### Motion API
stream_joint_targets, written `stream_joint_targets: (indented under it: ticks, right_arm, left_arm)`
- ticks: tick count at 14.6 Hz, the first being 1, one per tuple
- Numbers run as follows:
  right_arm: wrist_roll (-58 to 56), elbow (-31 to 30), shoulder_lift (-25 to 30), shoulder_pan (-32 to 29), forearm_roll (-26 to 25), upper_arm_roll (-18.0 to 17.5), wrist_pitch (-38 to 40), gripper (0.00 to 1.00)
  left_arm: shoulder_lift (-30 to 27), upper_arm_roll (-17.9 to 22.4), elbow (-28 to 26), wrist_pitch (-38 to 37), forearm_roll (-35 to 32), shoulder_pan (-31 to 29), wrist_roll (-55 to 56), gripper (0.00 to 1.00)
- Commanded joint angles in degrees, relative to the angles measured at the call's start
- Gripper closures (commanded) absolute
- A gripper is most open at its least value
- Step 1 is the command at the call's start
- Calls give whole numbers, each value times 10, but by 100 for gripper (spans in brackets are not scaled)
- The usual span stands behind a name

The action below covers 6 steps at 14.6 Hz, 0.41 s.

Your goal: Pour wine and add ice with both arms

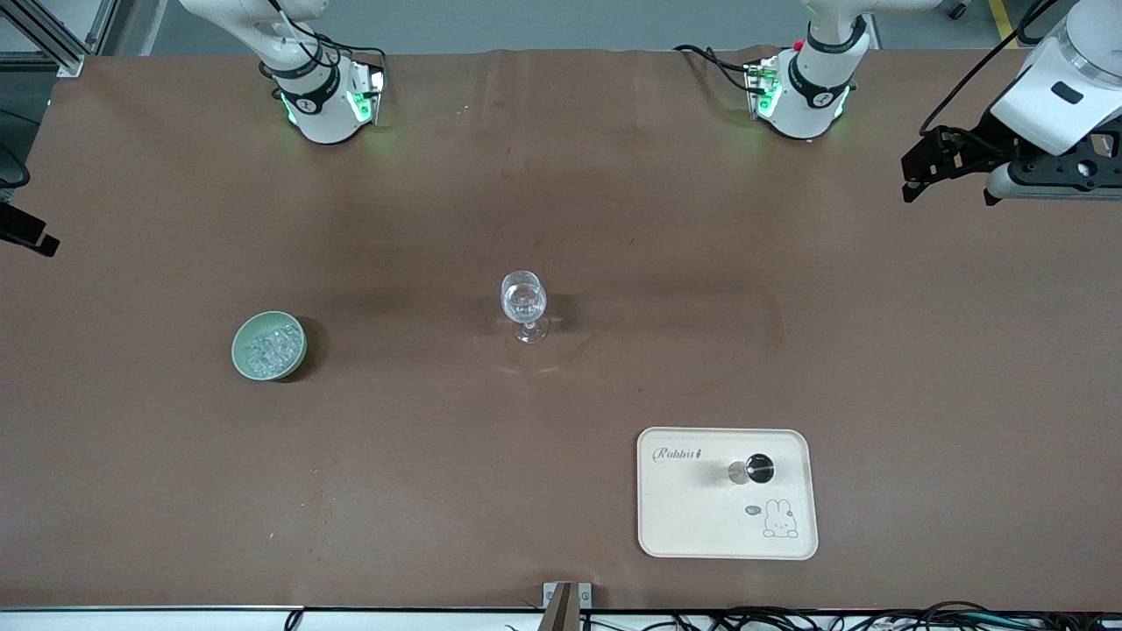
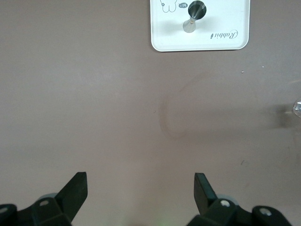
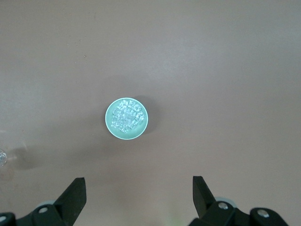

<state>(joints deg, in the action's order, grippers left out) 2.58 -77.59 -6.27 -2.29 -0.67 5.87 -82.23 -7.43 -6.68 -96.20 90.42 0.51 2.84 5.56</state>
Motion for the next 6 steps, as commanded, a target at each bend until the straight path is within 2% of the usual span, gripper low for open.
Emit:
stream_joint_targets:
  ticks: [1,6]
  right_arm:
    - [-3,-9,12,-13,27,-12,3,0]
    - [-5,-9,13,-12,22,-11,7,0]
  left_arm:
    - [5,-6,13,-5,-11,-6,-6,0]
    - [5,-6,13,-5,-11,-6,-6,0]
